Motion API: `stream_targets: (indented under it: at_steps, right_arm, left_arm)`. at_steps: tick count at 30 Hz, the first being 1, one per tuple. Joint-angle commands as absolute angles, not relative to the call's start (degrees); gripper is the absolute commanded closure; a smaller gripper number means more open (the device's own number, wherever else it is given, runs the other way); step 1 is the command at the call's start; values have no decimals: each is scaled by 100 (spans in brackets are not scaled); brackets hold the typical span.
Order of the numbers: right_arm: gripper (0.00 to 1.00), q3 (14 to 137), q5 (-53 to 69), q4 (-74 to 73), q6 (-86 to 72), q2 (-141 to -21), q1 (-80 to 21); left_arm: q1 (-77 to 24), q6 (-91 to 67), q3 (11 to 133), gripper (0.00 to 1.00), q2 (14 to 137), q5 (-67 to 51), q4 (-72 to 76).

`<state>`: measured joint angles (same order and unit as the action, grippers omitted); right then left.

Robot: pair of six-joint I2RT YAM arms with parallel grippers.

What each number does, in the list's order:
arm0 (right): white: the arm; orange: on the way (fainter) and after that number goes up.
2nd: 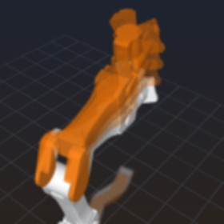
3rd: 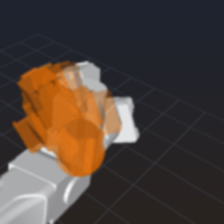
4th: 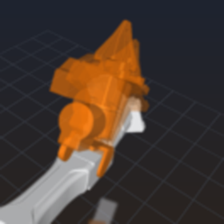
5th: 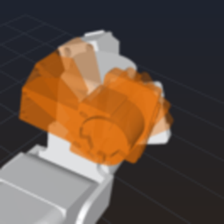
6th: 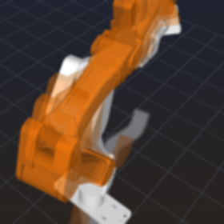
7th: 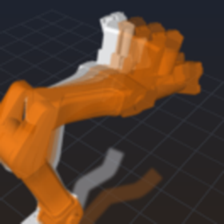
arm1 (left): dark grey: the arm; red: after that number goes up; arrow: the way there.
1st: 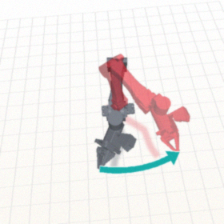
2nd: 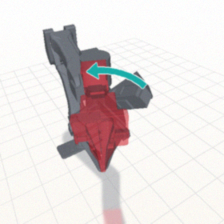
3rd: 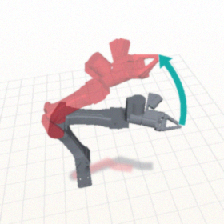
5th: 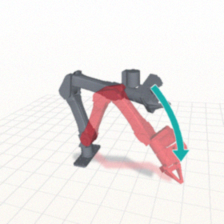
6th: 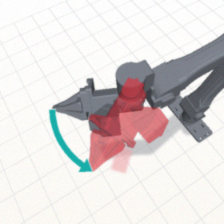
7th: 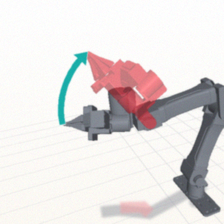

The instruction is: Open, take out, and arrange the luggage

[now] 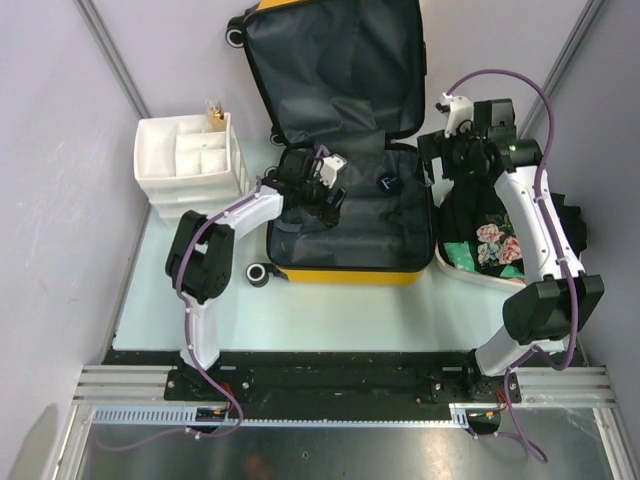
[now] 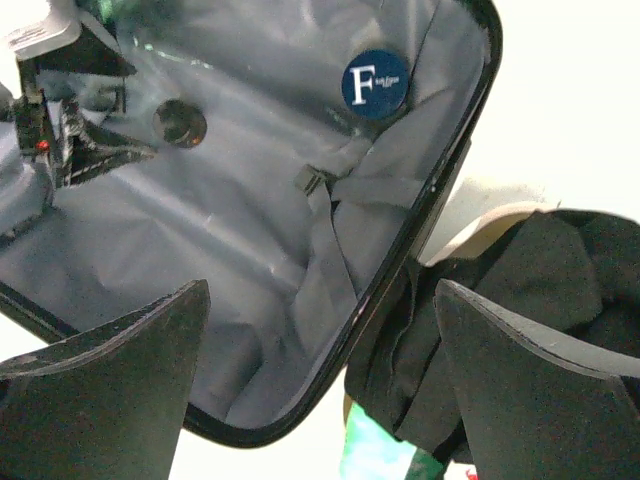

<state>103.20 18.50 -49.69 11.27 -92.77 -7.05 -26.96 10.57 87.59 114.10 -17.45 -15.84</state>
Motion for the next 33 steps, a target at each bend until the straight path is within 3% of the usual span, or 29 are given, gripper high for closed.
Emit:
stream_targets:
  at_steps: [1,15,20,23,26,29,33]
  right_arm:
    - [0,10055,1898,-5001,1222,-8798,-668]
    - [0,10028,2145,-4983,1151,-8841,-448]
    - [0,10090,2206,-5010,1143,-8938,-439]
    - [0,10107,2250,-5001,1134,-8991,-439]
    - [0,10160,2302,-4992,1125,-9061,-431]
    - [0,10230,2390,-4992,1090,-9158,-439]
    - [0,10388,2548,-5001,1028,-9316,-483]
  left_arm:
    - [-2725,1134,9219,13,11688,-1266,-1687]
    - [-2979,1037,9536,18,12419,-1160,-1749]
    - [-2971,1055,9545,27,12428,-1055,-1749]
    - [-2971,1055,9554,41,12358,-1046,-1740]
    - [-2971,1063,9571,64,12121,-1055,-1749]
    - [-2971,1020,9589,77,11665,-1098,-1758]
    - [-2927,1186,9466,85,10856,-1256,-1898]
